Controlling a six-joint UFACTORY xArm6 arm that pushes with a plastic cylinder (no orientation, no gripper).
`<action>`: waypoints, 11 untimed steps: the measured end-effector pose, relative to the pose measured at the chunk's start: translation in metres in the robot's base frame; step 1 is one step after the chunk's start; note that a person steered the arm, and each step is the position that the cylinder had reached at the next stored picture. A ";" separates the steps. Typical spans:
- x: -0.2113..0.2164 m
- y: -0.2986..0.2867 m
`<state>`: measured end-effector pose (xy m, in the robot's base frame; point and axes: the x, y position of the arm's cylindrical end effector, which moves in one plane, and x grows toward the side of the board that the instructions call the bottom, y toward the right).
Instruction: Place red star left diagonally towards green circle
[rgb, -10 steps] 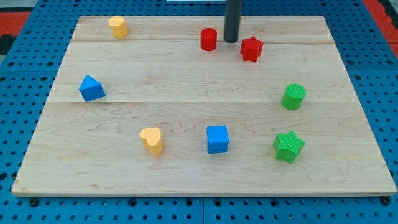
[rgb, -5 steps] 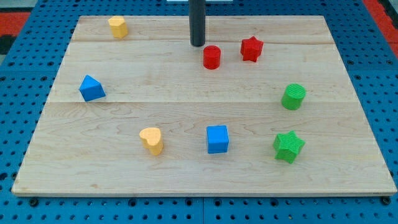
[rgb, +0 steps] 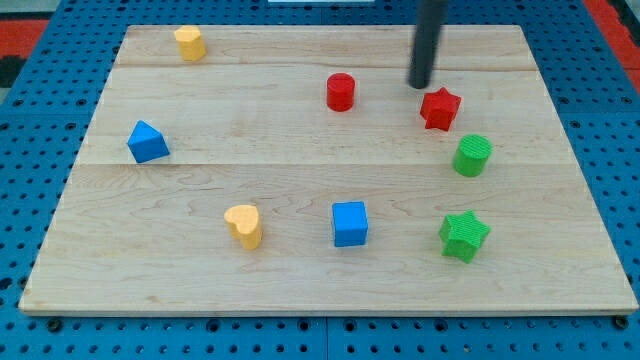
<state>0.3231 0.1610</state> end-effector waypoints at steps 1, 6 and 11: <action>0.047 -0.032; 0.015 -0.173; 0.049 -0.102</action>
